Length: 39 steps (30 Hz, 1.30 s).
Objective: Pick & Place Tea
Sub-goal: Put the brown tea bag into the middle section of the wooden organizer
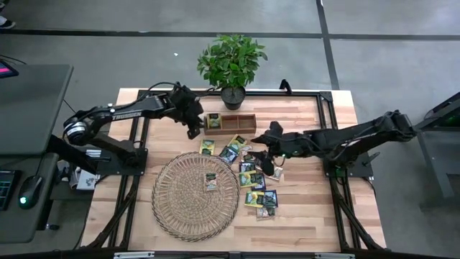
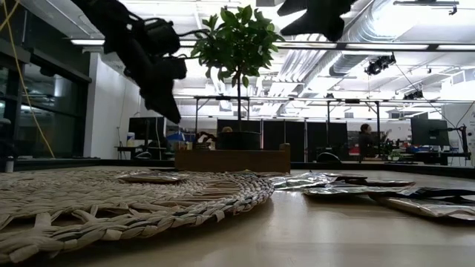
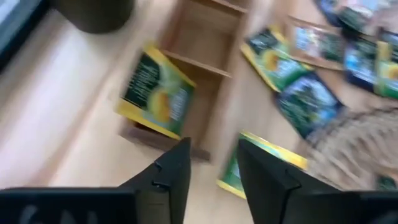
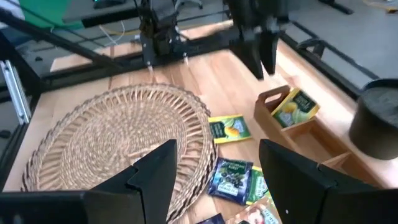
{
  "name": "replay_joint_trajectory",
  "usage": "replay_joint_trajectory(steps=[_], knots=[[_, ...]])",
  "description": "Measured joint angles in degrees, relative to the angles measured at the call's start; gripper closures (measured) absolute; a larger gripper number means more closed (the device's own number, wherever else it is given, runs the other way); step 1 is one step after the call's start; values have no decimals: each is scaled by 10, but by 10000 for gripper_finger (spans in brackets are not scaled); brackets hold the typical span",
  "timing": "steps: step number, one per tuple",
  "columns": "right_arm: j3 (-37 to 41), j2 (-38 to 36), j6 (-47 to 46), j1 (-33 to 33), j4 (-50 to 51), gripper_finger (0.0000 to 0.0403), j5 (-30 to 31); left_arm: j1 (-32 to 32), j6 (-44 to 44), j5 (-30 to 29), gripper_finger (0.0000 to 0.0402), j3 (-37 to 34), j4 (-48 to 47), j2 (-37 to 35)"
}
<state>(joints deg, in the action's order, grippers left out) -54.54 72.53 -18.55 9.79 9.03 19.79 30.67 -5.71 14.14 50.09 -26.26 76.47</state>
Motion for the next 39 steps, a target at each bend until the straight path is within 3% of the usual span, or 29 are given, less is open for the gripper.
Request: replay_joint_trajectory(steps=[5,11,16,21,23,27,35,39], knots=[[0,56,-27,-12,-48,187,-10,-45,15,5,313,-3,-58,-48],[0,125,-36,-27,-127,222,-59,-125,89,-14,332,-59,-65,-97],[1,163,-35,-36,-160,287,-69,-190,195,-46,338,-136,-19,-146],[1,198,-35,-50,-210,378,-95,-245,325,-100,339,-224,89,-205],[0,211,-35,-54,-226,396,-95,-261,372,-125,339,-253,139,-223],[0,237,-53,-66,-246,396,-104,-287,436,-160,339,-293,199,-248],[0,280,-37,-64,-262,401,-229,-366,450,-167,339,-304,234,-244],[-12,298,-46,-40,-259,402,-230,-407,472,-199,339,-304,236,-233]])
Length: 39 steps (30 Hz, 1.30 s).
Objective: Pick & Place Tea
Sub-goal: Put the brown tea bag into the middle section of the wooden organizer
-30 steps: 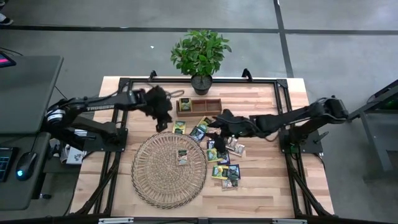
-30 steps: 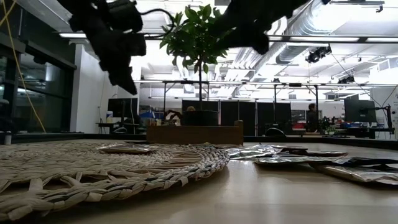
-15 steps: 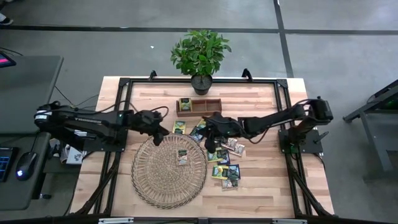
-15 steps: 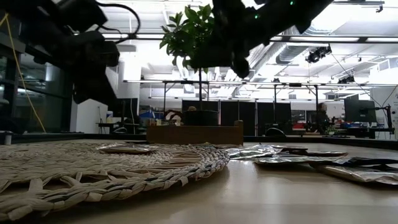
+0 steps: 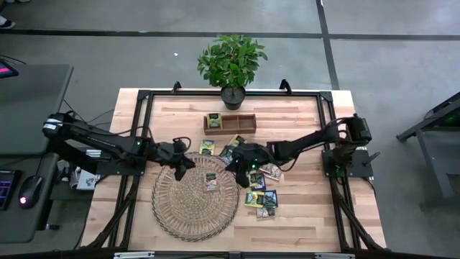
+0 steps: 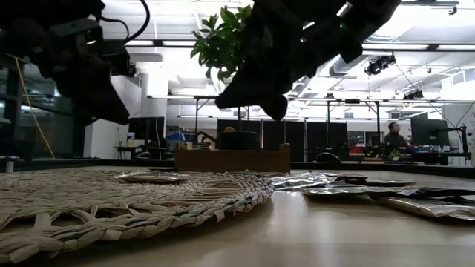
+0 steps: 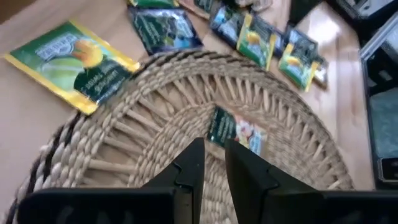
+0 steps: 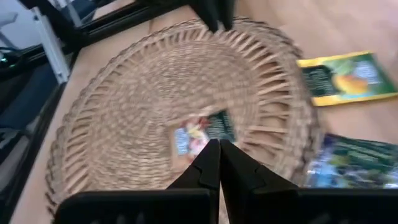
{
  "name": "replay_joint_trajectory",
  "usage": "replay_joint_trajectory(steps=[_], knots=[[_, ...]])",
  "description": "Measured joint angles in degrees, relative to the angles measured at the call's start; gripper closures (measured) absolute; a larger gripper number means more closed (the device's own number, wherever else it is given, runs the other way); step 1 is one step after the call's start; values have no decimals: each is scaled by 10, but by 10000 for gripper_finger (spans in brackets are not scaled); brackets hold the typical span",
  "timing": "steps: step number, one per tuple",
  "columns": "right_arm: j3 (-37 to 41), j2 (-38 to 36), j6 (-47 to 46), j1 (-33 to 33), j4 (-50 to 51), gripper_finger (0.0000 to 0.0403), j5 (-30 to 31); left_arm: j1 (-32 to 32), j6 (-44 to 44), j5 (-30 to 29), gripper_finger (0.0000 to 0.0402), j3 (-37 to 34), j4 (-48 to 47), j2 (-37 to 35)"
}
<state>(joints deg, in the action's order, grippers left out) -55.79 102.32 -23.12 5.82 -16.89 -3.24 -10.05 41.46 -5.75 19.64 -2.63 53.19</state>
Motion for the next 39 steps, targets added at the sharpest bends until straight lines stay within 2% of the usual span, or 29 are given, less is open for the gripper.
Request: replay_joint_trajectory(steps=[7,13,18,29,39], knots=[[-76,60,-4,44,22,402,41,-52,23,-34,339,0,18,27],[-152,130,-48,61,97,403,86,-74,30,-36,339,0,67,64],[-185,159,-81,74,105,403,78,-73,69,-38,339,0,78,101],[-191,175,-116,97,125,403,117,-72,75,-37,339,0,166,182],[-191,175,-120,97,130,403,122,-72,86,-39,339,0,166,201]])
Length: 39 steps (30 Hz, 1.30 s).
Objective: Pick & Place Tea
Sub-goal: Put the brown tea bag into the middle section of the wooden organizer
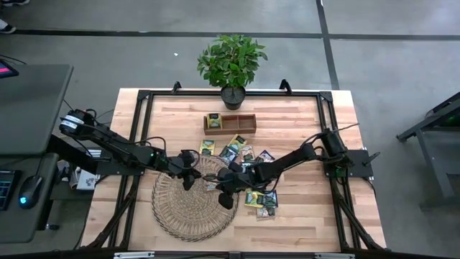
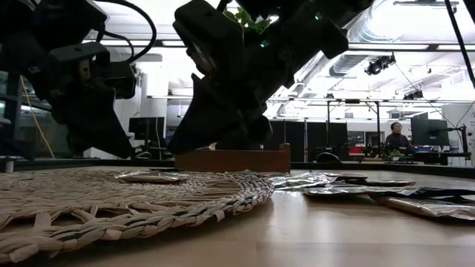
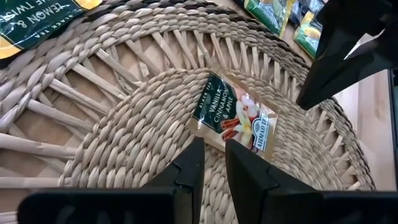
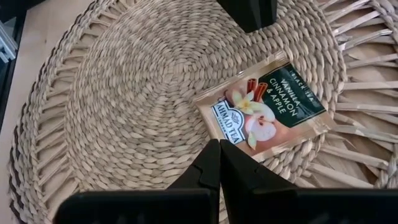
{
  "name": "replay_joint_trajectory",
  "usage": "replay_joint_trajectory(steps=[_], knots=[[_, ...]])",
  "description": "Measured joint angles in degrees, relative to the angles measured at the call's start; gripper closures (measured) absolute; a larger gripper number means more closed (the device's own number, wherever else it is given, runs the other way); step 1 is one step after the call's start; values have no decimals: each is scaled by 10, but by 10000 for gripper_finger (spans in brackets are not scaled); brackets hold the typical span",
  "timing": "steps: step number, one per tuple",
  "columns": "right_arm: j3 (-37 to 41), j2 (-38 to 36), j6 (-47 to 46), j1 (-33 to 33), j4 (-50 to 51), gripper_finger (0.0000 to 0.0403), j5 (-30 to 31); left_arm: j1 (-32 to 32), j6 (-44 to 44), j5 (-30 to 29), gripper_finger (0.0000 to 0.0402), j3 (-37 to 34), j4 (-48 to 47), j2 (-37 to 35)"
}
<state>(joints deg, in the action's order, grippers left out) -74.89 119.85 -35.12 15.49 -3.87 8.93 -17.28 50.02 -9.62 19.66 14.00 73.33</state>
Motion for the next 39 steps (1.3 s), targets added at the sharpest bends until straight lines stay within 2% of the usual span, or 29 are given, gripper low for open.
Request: replay_joint_trajectory(steps=[16,31,39], knots=[[1,14,-15,-2,-12,403,12,0,0,-6,339,0,-1,0],[-2,61,-65,-5,-36,403,-29,0,15,-20,339,0,0,0],[-2,63,-68,-5,-35,403,-31,0,122,-35,339,0,-4,8]])
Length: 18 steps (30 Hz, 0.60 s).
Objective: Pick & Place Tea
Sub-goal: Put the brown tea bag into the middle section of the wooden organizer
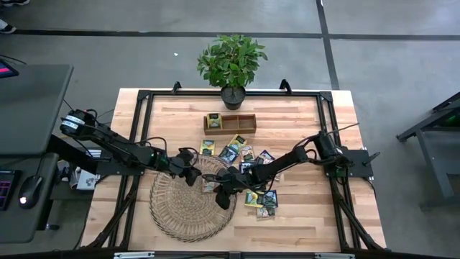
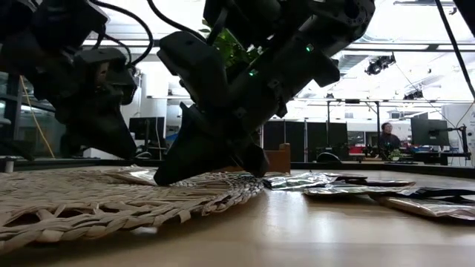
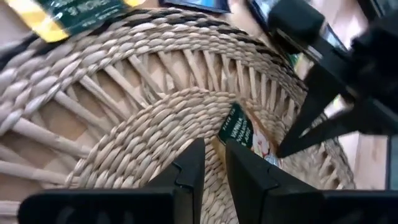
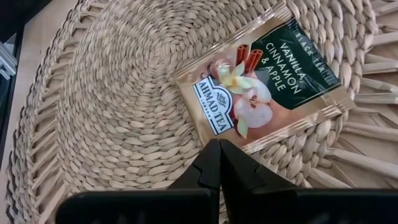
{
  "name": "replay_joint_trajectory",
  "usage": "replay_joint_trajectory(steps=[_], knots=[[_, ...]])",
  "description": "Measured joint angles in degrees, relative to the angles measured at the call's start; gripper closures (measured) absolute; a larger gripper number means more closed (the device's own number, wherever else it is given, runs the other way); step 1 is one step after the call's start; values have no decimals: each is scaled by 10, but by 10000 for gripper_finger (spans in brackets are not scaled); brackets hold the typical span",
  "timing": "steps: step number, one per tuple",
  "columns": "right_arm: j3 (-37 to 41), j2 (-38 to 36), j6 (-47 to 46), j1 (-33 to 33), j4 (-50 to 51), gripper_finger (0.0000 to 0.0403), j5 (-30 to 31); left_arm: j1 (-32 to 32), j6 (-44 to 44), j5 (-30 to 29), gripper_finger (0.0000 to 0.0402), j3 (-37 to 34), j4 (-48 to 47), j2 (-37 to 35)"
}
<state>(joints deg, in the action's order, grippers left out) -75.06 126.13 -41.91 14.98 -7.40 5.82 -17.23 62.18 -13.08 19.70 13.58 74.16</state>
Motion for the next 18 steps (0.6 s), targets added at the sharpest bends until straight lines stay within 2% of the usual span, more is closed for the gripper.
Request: replay_joint_trajectory(steps=[6,12,18], knots=[[1,1,-1,0,0,403,0,0,59,20,326,0,5,26],[1,1,-1,0,0,403,0,0,115,20,265,0,20,44],[1,2,-1,0,-1,403,-2,0,116,20,223,0,51,56]])
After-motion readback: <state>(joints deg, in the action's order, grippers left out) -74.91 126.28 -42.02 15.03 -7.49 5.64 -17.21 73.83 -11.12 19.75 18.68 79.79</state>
